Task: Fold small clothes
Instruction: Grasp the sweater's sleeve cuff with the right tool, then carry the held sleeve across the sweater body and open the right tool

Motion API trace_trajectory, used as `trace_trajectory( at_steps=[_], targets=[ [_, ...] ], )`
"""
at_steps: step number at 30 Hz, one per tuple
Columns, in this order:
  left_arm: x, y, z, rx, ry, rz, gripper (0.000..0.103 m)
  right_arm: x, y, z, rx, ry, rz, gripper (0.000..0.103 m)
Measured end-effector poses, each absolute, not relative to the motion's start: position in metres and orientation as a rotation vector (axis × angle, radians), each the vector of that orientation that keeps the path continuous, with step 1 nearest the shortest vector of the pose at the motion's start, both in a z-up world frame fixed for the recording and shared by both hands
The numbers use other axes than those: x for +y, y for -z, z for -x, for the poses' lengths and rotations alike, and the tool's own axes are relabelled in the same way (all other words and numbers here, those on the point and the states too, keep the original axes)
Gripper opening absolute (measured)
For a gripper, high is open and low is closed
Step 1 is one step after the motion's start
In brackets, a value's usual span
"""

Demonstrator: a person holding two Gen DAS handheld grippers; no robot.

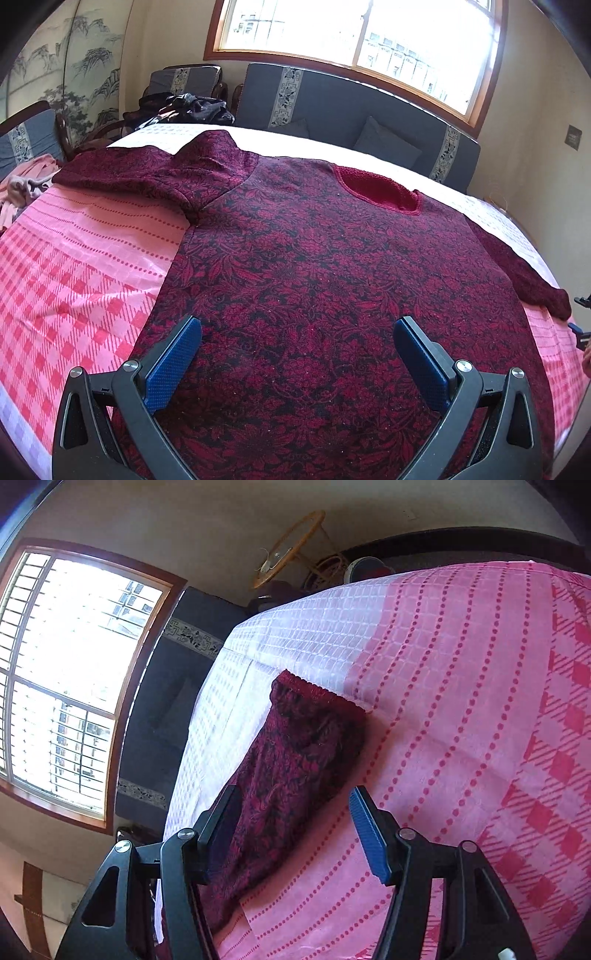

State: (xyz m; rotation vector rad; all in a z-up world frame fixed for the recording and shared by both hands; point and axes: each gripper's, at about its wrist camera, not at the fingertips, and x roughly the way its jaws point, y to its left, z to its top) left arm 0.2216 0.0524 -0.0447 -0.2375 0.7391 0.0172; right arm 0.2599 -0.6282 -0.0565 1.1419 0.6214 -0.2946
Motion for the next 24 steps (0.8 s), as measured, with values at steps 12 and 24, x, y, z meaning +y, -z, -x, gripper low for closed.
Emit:
trace_trajectory(
  at_steps=[12, 24],
  targets=[
    [0.047, 0.047, -0.227, 0.77, -0.017, 0.211, 0.103, -0.644, 0.067, -0.286, 0.589, 0.328, -1.08, 0.059],
    [0.052, 0.047, -0.226, 0.763, -0.016, 0.236, 0.103, -0.621, 0.046, -0.286, 0.628, 0.335, -0.99, 0.01]
  ],
)
